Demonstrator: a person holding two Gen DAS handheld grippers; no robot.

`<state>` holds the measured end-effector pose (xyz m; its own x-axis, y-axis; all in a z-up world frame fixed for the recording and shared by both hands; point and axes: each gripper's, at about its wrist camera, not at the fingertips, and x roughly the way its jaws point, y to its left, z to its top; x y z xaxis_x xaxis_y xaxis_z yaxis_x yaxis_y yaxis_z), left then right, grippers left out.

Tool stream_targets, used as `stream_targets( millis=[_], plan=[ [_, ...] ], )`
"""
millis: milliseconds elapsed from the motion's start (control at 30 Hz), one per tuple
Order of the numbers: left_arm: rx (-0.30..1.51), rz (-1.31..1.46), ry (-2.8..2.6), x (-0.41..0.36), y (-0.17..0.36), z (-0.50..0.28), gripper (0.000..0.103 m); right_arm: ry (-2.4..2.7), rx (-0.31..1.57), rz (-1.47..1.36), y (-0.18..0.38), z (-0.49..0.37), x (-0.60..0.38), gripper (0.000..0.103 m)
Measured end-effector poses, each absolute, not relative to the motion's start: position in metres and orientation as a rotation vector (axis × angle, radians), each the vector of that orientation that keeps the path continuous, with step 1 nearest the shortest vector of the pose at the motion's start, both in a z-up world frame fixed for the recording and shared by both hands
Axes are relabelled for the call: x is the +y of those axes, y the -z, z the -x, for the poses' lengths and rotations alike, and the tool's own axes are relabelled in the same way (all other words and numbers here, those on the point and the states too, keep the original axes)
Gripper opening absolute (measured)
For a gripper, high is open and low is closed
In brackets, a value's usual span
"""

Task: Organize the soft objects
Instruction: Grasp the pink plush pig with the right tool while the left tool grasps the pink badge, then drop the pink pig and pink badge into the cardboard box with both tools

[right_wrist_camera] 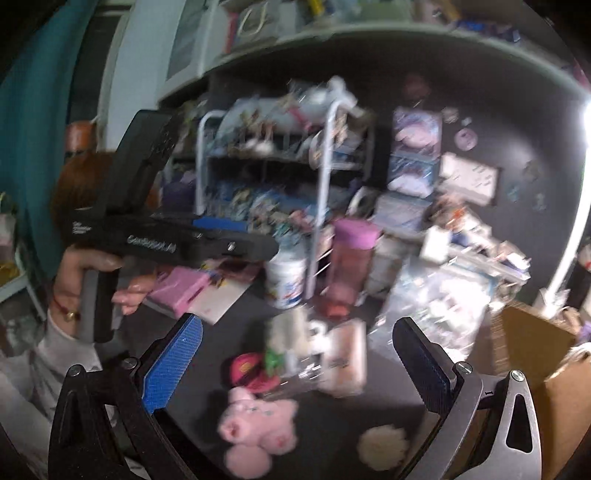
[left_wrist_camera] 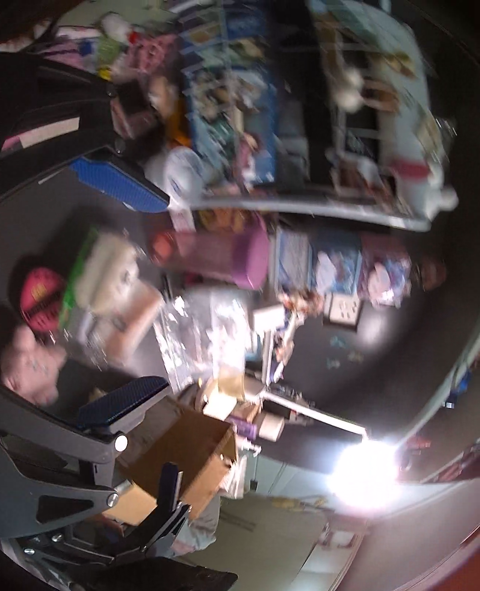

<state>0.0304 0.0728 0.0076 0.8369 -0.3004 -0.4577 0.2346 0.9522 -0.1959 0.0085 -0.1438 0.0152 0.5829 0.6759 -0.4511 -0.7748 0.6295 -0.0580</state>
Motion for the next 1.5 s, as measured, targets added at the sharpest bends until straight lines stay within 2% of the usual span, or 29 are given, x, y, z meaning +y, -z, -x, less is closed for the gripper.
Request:
stream_targets(
  millis=[400, 433, 467, 633, 1067, 1100, 1167, 1233, 1500],
  plan=[
    [0.662, 0.142, 0.283, 0.088, 0.075, -0.023, 0.089, -0.905, 0.767, 0.254, 0.084, -0.025, -0.11, 0.103],
    [0.678, 0.139, 0.296, 0.085, 0.081, -0.023, 0.089, -0.896, 0.785, 0.253, 0.09, -0.026, -0.11, 0.101],
    [0.694, 0.132, 0.309, 0.082, 0.086, -0.023, 0.089, -0.886, 0.804, 0.255, 0.096, -0.028, -0.109, 0.093],
    [0.746, 0.099, 0.356, 0.063, 0.103, -0.024, 0.089, -0.86, 0.84, 0.269, 0.11, -0.032, -0.112, 0.064],
    [0.823, -0.032, 0.342, 0.023, 0.119, -0.04, 0.088, -0.762, 0.799, 0.292, 0.107, -0.022, -0.146, 0.063],
    [0.826, -0.048, 0.334, 0.019, 0.121, -0.04, 0.085, -0.764, 0.796, 0.291, 0.107, -0.022, -0.146, 0.063],
    [0.836, -0.073, 0.319, 0.014, 0.125, -0.043, 0.072, -0.767, 0.79, 0.288, 0.108, -0.021, -0.147, 0.063],
    [0.834, -0.103, 0.289, 0.012, 0.126, -0.043, 0.066, -0.768, 0.784, 0.281, 0.108, -0.021, -0.15, 0.063],
    [0.827, -0.109, 0.284, 0.018, 0.121, -0.033, 0.064, -0.794, 0.728, 0.278, 0.096, -0.017, -0.15, 0.063]
  ],
)
